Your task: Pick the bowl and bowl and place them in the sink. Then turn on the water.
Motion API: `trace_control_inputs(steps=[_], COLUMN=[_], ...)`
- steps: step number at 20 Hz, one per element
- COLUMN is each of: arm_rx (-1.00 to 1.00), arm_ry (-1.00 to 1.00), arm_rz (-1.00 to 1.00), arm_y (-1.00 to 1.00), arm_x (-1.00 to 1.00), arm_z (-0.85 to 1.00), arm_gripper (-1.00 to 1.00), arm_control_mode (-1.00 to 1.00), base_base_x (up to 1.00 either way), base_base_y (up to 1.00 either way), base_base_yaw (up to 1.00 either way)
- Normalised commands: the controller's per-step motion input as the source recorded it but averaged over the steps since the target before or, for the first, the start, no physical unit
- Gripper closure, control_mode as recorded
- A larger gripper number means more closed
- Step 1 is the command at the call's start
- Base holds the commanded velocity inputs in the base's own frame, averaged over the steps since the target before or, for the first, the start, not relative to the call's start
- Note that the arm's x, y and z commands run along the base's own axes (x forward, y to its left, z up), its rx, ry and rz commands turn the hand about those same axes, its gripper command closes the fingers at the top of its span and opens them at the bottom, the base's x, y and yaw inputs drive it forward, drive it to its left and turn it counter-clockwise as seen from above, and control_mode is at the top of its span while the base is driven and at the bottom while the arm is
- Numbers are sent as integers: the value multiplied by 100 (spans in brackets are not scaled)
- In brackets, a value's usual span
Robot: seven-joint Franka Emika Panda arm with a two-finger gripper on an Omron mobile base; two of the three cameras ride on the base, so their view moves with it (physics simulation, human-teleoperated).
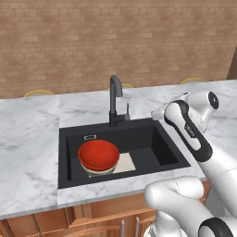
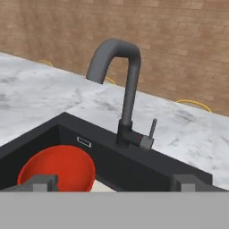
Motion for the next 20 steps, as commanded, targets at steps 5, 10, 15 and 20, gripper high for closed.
trace_control_inputs(steps=[5, 10, 15, 20], arm_rx=[9, 6, 6, 2], arm_ry=[-2, -2, -2, 0], arm_rz=[-4, -1, 0, 0], arm_y=[0, 0, 0, 0], arm_x=[28, 16, 2, 5], arm_z=[-9, -26, -30, -21], arm_gripper=[-100, -100, -100, -100], arm_control_mode=[-100, -100, -100, -100], base_base_x=[0, 0, 0, 0], base_base_y=[0, 0, 0, 0], base_base_yaw=[0, 0, 0, 0])
